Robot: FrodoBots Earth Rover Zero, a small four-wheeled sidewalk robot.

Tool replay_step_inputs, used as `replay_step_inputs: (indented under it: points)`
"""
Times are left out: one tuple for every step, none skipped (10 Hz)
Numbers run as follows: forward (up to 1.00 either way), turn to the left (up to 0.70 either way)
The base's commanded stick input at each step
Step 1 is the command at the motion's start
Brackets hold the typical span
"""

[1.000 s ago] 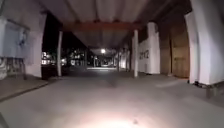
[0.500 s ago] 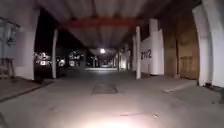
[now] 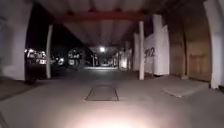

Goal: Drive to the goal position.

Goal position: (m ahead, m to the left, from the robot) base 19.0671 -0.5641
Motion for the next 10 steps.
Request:
replay_step_inputs:
  points:
    - [1.00, -0.04]
    - [1.00, -0.04]
    - [1.00, -0.04]
    - [1.00, -0.04]
    - [1.00, -0.04]
    - [1.00, -0.04]
    - [1.00, -0.04]
    - [1.00, -0.04]
    - [1.00, -0.04]
    - [1.00, -0.04]
